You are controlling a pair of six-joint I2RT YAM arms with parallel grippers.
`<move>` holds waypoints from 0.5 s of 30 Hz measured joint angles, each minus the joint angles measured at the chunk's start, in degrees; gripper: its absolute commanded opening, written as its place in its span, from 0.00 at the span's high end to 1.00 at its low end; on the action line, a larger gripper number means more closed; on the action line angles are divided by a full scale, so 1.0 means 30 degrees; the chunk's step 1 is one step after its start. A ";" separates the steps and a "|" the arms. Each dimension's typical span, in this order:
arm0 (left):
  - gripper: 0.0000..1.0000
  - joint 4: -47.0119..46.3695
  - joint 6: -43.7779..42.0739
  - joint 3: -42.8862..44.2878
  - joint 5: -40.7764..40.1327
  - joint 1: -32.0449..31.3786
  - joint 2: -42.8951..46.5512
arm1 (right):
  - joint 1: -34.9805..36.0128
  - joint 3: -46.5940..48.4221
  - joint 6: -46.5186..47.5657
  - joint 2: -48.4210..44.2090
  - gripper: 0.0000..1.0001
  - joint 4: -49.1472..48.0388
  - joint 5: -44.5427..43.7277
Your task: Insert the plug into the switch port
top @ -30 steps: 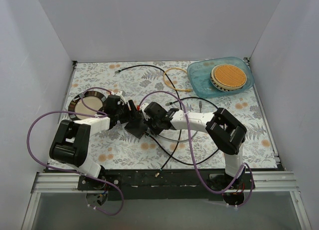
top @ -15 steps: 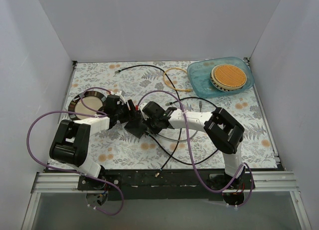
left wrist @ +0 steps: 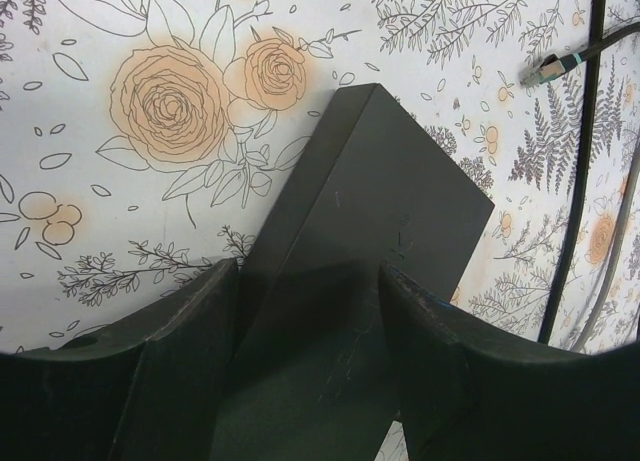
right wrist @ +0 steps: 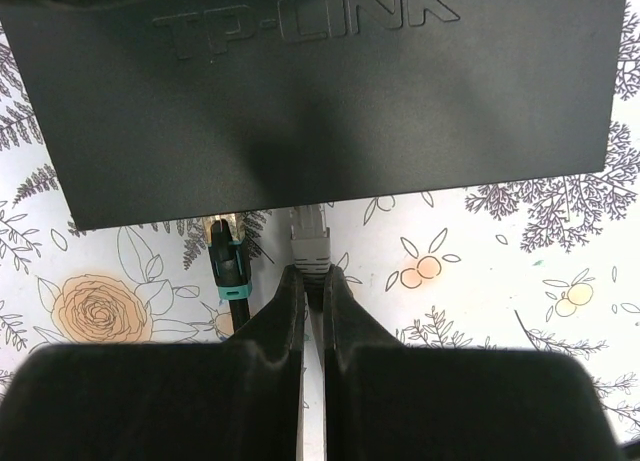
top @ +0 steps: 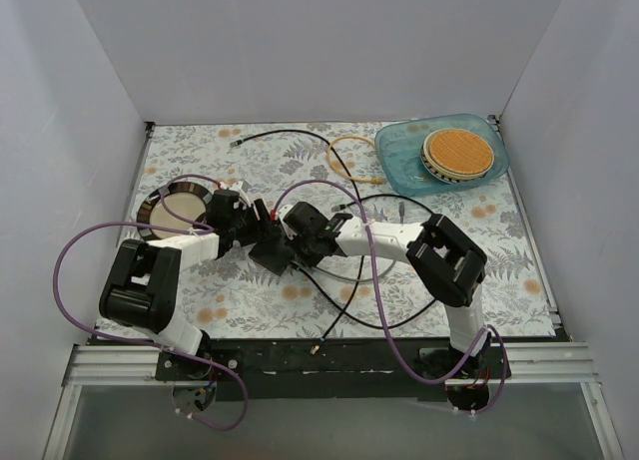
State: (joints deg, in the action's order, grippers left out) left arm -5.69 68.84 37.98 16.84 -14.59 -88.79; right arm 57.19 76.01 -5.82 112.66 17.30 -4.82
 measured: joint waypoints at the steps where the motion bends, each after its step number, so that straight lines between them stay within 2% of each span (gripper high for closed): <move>1: 0.46 0.0000 0.0000 0.0000 -0.0007 0.0000 0.0000 | 0.0000 0.0080 0.0000 0.0036 0.99 0.0080 -0.0015; 15: 0.46 -0.0270 0.0138 0.0000 -0.0525 -0.0525 -0.0022 | 0.0000 0.0918 0.0080 0.0430 0.99 0.1151 -0.0240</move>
State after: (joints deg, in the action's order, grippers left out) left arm -6.50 69.25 37.98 15.27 -16.16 -88.86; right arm 57.19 78.76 -5.58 113.95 20.75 -5.54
